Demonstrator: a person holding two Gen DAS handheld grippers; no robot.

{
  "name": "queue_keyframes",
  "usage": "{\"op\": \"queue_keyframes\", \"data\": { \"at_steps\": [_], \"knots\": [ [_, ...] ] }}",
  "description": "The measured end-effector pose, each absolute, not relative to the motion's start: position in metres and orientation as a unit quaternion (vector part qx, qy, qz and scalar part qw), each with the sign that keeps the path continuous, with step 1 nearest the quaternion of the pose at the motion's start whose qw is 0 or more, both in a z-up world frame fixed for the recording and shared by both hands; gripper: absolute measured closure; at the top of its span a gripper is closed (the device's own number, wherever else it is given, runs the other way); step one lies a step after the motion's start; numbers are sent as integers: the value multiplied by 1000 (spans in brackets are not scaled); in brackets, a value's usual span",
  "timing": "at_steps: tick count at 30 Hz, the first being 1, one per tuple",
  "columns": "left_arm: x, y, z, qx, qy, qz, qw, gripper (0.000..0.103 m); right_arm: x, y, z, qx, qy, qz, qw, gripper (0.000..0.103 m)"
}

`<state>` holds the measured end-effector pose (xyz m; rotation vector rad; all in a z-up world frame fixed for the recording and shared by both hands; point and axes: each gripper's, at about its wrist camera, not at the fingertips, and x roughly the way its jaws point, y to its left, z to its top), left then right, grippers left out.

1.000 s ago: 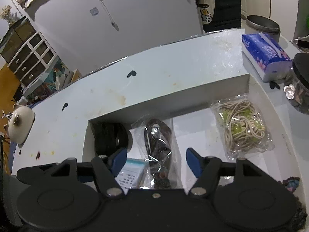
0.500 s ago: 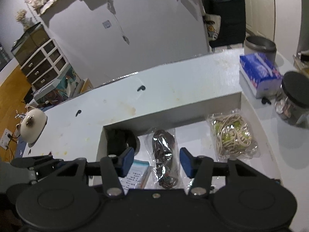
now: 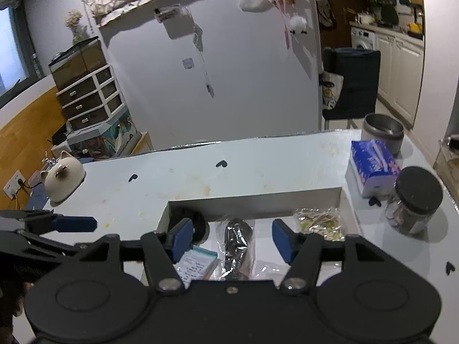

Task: Organize soft objects

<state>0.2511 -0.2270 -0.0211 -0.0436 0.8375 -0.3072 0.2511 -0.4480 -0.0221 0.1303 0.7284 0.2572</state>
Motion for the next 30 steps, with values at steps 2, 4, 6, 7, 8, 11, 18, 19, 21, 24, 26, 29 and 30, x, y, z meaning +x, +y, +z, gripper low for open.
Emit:
{"op": "queue_keyframes", "data": {
  "at_steps": [2,4,6,7,8,11,18,19,21,24,26,29,30],
  "knots": [
    [241,-227,-16,-30,396,-139,907,10,244,-451,-19,59,349,128,926,39],
    [233,-227,-13,-35,389,-129,912,8,236,-455,-17,55,343,131,929,39],
    [226,-228,-10,-41,381,-120,916,6,229,-459,-14,53,336,134,931,38],
    [221,-228,-9,-44,377,-114,918,4,226,-460,-13,53,333,136,932,38],
    [216,-228,-7,-46,372,-106,921,2,222,-462,-11,52,330,138,932,37],
    [203,-228,-1,-51,356,-90,929,0,211,-466,-8,49,320,142,936,35],
    [174,-224,10,-64,325,-62,941,0,189,-473,-1,31,300,151,941,29],
    [169,-222,11,-67,321,-60,943,0,186,-472,0,31,298,150,942,28],
    [162,-220,12,-69,317,-59,944,0,179,-474,2,34,295,147,944,27],
    [148,-216,12,-67,314,-54,946,0,166,-473,5,37,286,142,947,24],
    [140,-212,12,-69,315,-47,946,0,156,-471,8,34,277,140,950,21],
    [127,-205,14,-69,314,-37,946,0,140,-464,13,25,265,140,954,19],
    [123,-203,15,-69,313,-36,947,0,136,-463,14,22,262,140,955,18]
  ]
}}
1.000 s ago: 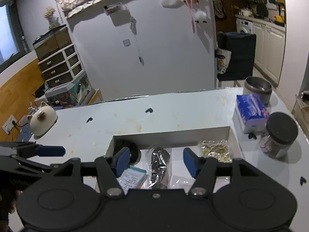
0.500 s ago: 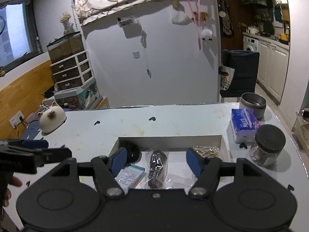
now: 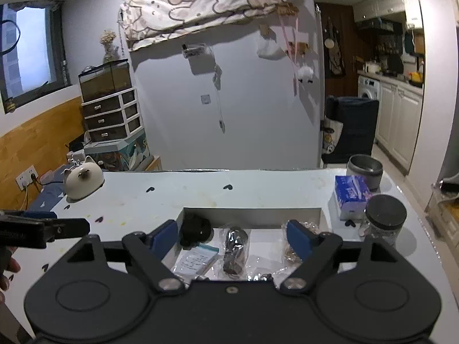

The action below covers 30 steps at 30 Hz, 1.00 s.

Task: Organize soft objects

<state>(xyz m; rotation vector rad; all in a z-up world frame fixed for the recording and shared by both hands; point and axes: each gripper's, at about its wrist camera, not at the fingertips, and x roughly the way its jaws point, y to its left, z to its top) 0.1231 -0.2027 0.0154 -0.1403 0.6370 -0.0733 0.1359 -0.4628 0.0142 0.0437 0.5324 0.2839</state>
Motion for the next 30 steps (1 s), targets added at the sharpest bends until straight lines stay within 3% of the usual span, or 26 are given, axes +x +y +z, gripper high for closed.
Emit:
{"op": "queue_keyframes", "data": {
  "at_steps": [16,30],
  "knots": [
    [64,-174,14,-50,308,-33,950,0,72,-430,9,3,251,102,963,0],
    [34,-165,3,-26,316,-31,948,0,38,-416,0,3,249,89,964,0]
  ]
}}
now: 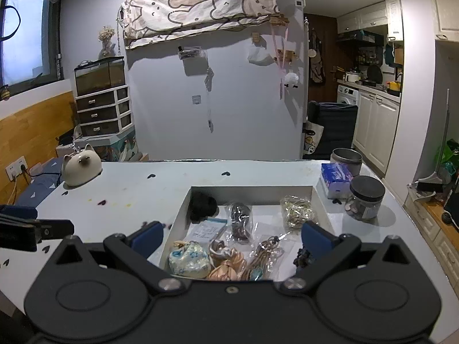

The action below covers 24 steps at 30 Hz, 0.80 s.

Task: Organize soft objects

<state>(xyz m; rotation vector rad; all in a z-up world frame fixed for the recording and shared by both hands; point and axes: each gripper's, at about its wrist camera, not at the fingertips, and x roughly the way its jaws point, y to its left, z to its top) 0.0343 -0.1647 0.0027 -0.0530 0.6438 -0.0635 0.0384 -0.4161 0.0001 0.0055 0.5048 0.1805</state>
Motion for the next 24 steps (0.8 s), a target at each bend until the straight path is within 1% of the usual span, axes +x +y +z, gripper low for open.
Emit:
{"op": "queue_keyframes", "data": {
  "at_steps": [24],
  "knots": [
    [23,-164,6,-28,311,-22,950,0,28,-417,2,-2,244,88,966,0]
  ]
}}
